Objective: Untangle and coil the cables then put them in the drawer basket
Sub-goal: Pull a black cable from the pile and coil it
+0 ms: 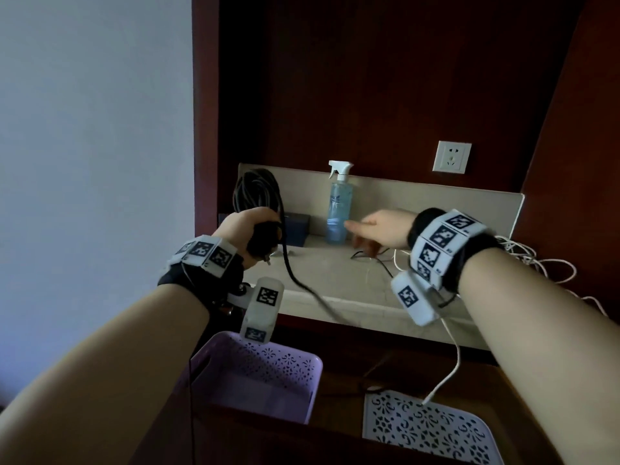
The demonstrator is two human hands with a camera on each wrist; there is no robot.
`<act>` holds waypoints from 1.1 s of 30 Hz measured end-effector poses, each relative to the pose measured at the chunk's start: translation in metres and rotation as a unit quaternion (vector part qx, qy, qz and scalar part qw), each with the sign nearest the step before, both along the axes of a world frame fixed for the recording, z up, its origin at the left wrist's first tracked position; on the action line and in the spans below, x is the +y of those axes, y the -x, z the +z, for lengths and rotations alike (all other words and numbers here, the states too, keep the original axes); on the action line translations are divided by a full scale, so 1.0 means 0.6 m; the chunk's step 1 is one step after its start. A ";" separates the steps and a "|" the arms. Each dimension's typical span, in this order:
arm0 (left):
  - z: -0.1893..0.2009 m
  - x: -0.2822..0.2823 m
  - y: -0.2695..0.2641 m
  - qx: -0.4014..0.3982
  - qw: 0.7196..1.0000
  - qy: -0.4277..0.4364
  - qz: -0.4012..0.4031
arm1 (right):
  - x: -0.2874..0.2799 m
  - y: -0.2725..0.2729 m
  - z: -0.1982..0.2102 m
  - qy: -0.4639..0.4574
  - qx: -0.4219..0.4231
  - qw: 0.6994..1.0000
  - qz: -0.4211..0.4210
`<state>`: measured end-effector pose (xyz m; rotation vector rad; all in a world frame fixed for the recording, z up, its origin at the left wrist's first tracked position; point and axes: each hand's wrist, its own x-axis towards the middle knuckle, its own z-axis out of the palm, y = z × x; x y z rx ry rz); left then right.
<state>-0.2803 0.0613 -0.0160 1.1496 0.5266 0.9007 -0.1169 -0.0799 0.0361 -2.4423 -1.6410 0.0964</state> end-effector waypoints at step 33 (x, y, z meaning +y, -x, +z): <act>0.022 -0.083 0.025 0.433 0.745 -0.491 -0.126 | 0.054 0.085 0.102 -0.187 -0.267 0.921 0.215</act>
